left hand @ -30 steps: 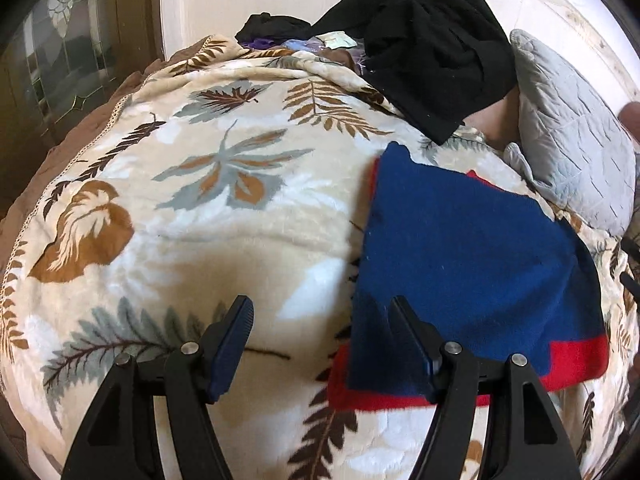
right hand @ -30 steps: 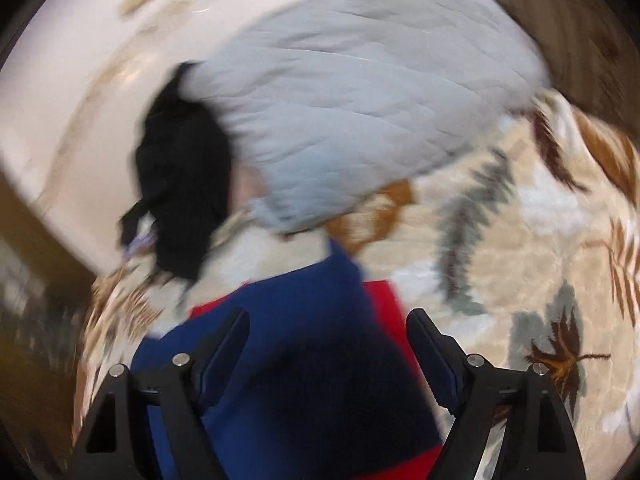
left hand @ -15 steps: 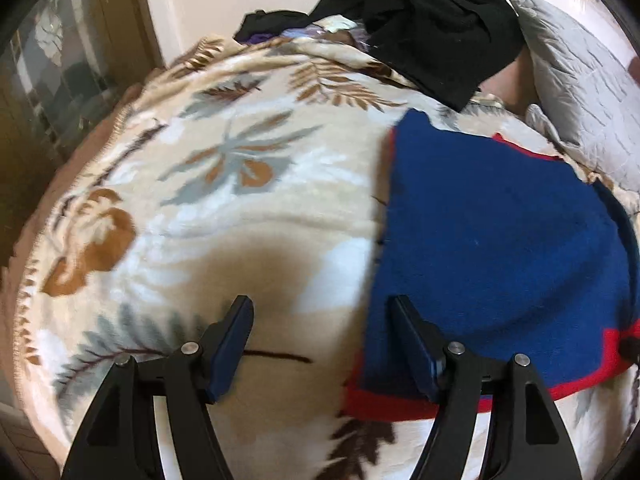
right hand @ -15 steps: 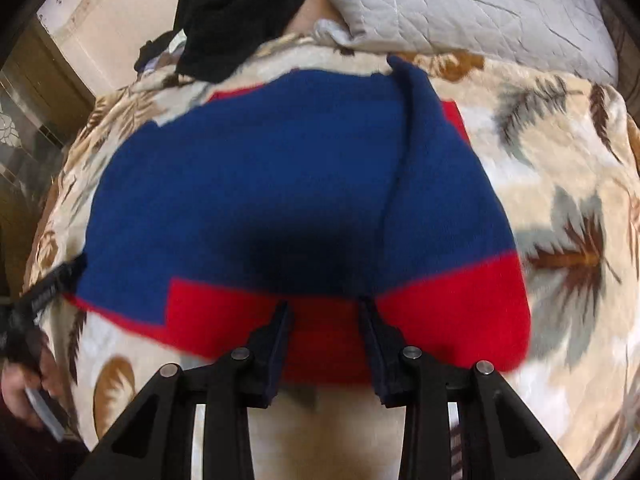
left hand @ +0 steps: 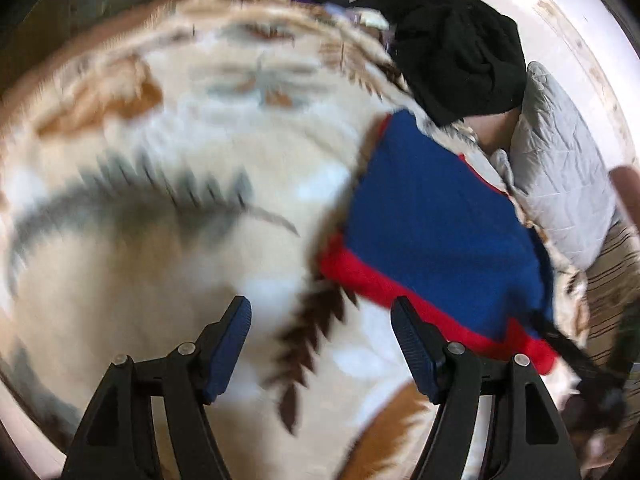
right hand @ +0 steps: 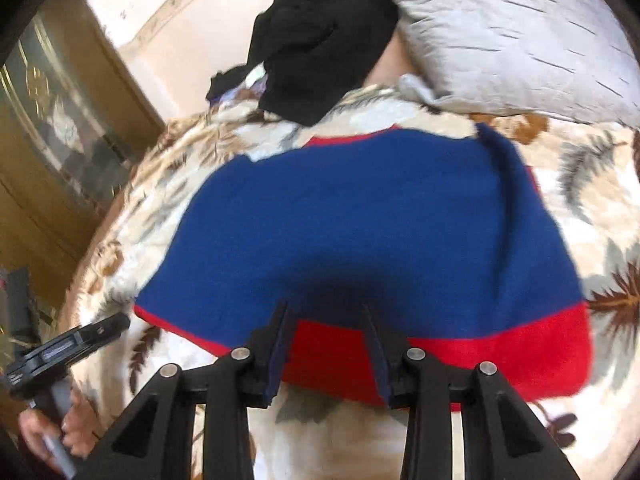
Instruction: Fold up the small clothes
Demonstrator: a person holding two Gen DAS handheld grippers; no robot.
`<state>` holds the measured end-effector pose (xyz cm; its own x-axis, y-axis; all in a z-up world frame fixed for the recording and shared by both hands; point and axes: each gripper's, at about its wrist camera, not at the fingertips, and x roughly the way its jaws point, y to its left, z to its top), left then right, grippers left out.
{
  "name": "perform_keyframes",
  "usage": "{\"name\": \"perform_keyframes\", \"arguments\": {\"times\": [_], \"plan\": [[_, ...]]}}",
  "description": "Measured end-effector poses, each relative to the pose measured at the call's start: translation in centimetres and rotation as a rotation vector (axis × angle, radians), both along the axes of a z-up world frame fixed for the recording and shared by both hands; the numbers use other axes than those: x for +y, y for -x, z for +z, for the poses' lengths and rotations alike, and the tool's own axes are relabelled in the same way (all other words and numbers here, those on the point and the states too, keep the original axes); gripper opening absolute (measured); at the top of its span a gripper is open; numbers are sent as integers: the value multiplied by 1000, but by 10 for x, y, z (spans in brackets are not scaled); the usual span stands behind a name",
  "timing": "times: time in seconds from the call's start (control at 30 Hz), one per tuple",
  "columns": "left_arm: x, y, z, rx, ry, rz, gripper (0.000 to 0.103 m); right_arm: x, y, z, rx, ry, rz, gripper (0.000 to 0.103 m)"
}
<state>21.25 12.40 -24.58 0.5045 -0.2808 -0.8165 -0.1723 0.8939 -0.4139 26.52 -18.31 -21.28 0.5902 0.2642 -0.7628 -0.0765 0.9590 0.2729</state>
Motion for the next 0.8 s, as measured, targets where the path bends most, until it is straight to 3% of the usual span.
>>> {"name": "perform_keyframes", "arguments": {"times": [0.07, 0.13, 0.2, 0.27, 0.37, 0.47, 0.57, 0.7, 0.8], "plan": [[-9, -4, -7, 16, 40, -21, 73, 7, -15, -21, 75, 13, 10, 41], [-17, -7, -5, -32, 32, -17, 73, 3, -12, -21, 59, 10, 14, 40], [-20, -17, -9, -45, 86, -9, 73, -3, -11, -16, 52, -27, -3, 36], [-21, -24, -12, -76, 118, 27, 73, -8, -7, -6, -11, -68, -6, 35], [-26, -33, -12, -115, 113, 37, 72, -8, -8, -1, -48, -89, -4, 35], [-35, -42, -11, -139, 34, 26, 62, -2, -24, -23, 56, -61, -3, 35], [-42, -42, -7, -135, -66, 8, 62, 2, -25, -18, 32, -41, 10, 34], [-58, -34, 2, -149, -295, -40, 76, -7, -17, -5, -10, -46, -20, 34], [-64, -27, 7, -189, -400, -64, 77, -13, -12, -3, -29, 2, -58, 38]]}}
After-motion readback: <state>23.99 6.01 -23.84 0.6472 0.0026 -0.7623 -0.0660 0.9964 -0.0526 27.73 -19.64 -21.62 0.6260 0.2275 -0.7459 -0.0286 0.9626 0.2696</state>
